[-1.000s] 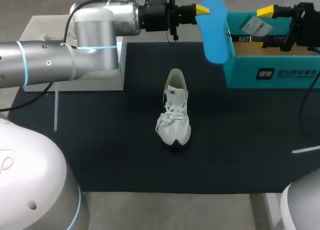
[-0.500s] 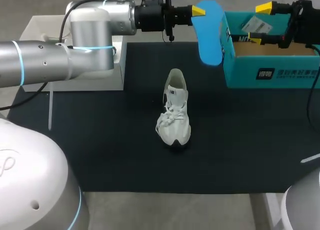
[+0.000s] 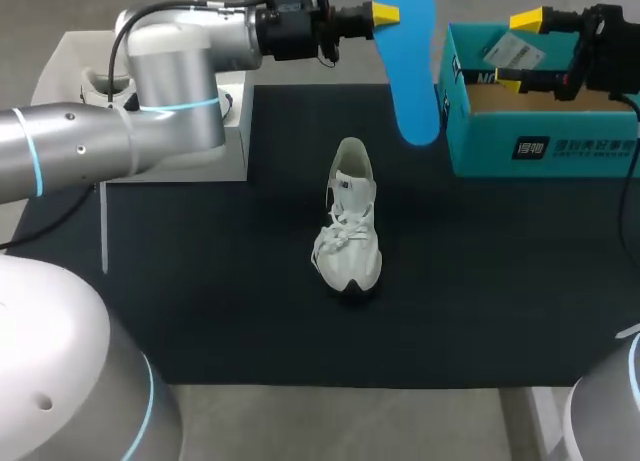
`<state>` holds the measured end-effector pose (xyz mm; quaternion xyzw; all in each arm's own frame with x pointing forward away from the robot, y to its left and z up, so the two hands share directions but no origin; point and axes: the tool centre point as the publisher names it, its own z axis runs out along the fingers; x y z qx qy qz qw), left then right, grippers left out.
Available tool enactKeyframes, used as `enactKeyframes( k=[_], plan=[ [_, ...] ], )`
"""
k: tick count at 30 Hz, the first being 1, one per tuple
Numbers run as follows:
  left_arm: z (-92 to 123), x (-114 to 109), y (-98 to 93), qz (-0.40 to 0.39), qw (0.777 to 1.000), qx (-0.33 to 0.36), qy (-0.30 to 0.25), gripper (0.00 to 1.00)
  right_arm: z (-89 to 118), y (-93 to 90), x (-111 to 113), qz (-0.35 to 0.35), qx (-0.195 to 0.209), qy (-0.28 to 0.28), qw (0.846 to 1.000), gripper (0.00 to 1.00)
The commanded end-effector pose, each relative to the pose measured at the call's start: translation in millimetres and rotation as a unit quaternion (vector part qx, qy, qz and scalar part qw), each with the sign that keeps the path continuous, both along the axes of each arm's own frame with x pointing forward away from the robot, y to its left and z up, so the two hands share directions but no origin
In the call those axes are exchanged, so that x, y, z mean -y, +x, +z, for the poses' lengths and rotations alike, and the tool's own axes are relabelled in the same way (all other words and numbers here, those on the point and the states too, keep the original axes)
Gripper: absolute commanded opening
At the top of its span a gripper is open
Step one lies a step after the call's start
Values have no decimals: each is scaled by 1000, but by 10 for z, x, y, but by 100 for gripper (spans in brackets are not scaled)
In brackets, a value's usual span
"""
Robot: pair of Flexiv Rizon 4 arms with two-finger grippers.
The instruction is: Take the shoe out of the shoebox, open the shoe tongue, remove and reinsert the insole, then place the shoe into the shoebox
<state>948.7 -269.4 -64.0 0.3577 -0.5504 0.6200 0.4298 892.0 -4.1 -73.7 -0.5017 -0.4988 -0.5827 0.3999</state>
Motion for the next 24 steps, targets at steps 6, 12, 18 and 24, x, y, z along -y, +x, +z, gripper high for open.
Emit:
enactKeyframes(
  k=[6,12,18,24],
  plan=[
    [-26,6,-58,61,977,200,-49,0,0,1,-14,-1,-1,0,1000,100],
    [37,-11,-73,-16,892,447,-64,0,0,1,-14,-1,-1,0,1000,100],
    [-43,-82,-75,-143,764,629,-24,0,0,1,-14,-1,-1,0,1000,100],
    [-121,-55,18,-145,646,749,-32,0,0,1,-14,-1,-1,0,1000,100]
  ],
)
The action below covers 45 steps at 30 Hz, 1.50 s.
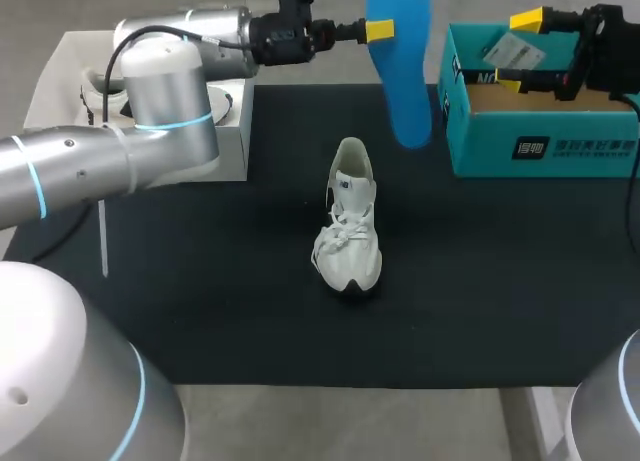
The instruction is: Take the shoe out of the shoebox, open the shoe tongue, remove and reinsert the insole, then place the shoe into the shoebox
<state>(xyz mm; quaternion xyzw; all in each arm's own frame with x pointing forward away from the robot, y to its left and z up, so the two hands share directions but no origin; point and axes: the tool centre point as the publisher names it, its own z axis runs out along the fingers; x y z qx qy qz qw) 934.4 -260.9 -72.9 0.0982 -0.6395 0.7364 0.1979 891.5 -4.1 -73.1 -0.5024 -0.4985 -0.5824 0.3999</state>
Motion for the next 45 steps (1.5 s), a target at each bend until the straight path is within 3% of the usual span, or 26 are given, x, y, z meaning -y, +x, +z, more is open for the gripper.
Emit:
enactKeyframes(
  k=[1,13,15,16,17,19,20,27,32,45],
  plan=[
    [-32,30,161,-131,874,463,63,0,-5,6,-14,-1,0,0,1000,100],
    [-32,30,161,-131,874,463,63,0,-5,6,-14,-1,0,0,1000,100],
    [-82,53,194,-89,838,535,56,0,-5,6,-14,-1,0,0,1000,100],
    [-121,76,208,-71,786,610,67,0,-5,6,-14,-1,0,0,1000,100],
    [-149,86,212,-56,751,655,61,0,-5,6,-14,-1,0,0,1000,100],
    [-191,105,222,-28,709,702,69,0,-5,6,-14,-1,0,0,1000,100],
    [-221,123,220,-15,657,751,71,0,-5,6,-14,-1,0,0,1000,100],
    [-201,229,215,93,584,805,55,0,-5,6,-14,-1,0,0,1000,100],
    [-201,229,215,116,519,845,55,0,-5,6,-14,-1,0,0,1000,100],
    [-201,229,215,118,513,849,55,0,-5,6,-14,-1,0,0,1000,100]
  ],
)
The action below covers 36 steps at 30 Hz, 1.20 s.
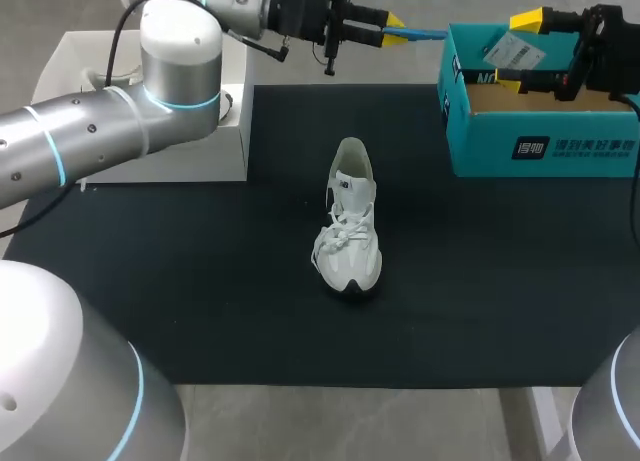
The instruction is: Take the shoe out of the shoebox, open the shoe tongue, remove and reinsert the insole, then place the shoe into the shoebox
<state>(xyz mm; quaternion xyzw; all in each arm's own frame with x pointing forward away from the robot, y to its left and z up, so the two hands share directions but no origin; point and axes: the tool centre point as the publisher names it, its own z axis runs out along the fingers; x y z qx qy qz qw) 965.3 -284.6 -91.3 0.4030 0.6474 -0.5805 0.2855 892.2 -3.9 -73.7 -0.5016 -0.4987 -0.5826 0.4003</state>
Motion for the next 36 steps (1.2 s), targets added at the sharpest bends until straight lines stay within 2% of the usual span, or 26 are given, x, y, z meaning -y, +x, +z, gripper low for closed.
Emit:
enactKeyframes(
  k=[1,4,5,6,8,9,18,26,36],
  plan=[
    [-25,5,-74,90,941,316,-79,0,0,-1,-11,-1,-1,-1,1000,100],
    [-84,14,-50,76,889,437,-112,0,0,-1,-11,-1,-1,-1,1000,100],
    [-99,13,-54,83,885,444,-118,0,0,-1,-11,-1,-1,-1,1000,100],
    [-85,26,-53,101,890,427,-125,0,0,-1,-11,-1,-1,-1,1000,100],
    [-74,33,-62,96,875,456,-134,0,0,-1,-11,-1,-1,-1,1000,100],
    [-76,37,-68,94,874,457,-135,0,0,-1,-11,-1,-1,-1,1000,100],
    [27,69,-145,133,914,355,-146,0,0,-1,-11,-1,-1,-1,1000,100],
    [54,54,-217,115,939,292,-138,0,14,36,-13,6,-2,-7,1000,100],
    [64,98,-354,19,945,302,-121,0,49,206,-10,31,-2,-57,998,98]
  ],
)
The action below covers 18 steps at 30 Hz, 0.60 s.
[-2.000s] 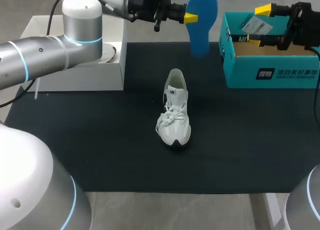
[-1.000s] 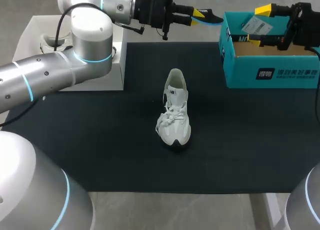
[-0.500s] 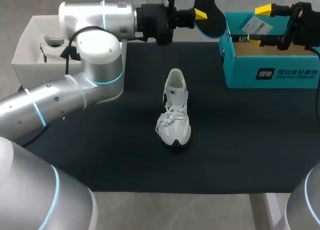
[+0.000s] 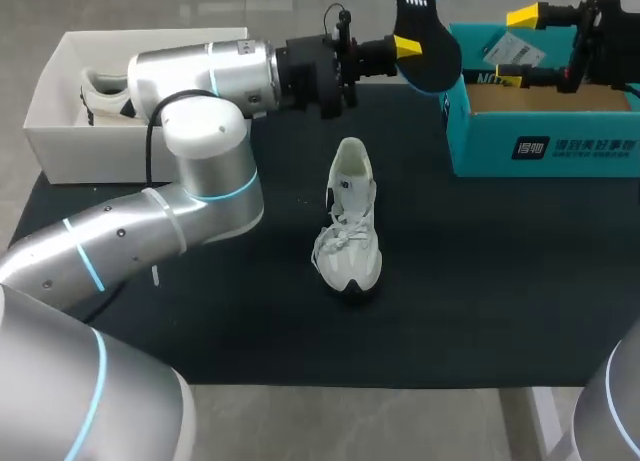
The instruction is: Take the shoe out of the shoebox, open the shoe tongue, remove and reinsert the insole, then place the shoe into the shoebox
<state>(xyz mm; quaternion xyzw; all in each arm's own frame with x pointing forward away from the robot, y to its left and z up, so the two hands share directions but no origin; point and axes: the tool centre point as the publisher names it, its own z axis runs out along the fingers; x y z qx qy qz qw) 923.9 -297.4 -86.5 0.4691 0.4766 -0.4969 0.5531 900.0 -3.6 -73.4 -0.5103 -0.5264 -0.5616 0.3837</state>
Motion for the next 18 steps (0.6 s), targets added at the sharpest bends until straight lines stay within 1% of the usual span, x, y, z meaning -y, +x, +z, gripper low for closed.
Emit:
enactKeyframes(
  k=[1,4,6,8,10,12,13,18],
  plan=[
    [7,-27,52,-47,998,17,28,0,49,146,-18,28,-10,-19,999,93],
    [-10,7,50,-48,998,15,29,0,45,189,-47,36,-12,-25,999,87],
    [-7,39,49,-49,998,13,27,0,29,206,-78,40,-16,-25,999,86],
    [-13,75,49,-51,998,14,26,0,13,210,-122,45,-20,-26,998,80],
    [-21,114,52,-53,998,14,24,0,6,212,-181,52,-25,-32,998,77],
    [-28,159,56,-54,998,15,20,0,-17,220,-237,60,-29,-41,997,77],
    [-35,184,57,-55,998,16,19,0,-24,225,-265,61,-30,-41,997,78],
    [-55,283,67,-60,998,15,15,0,-36,248,-380,71,-36,-52,995,75]
  ],
)
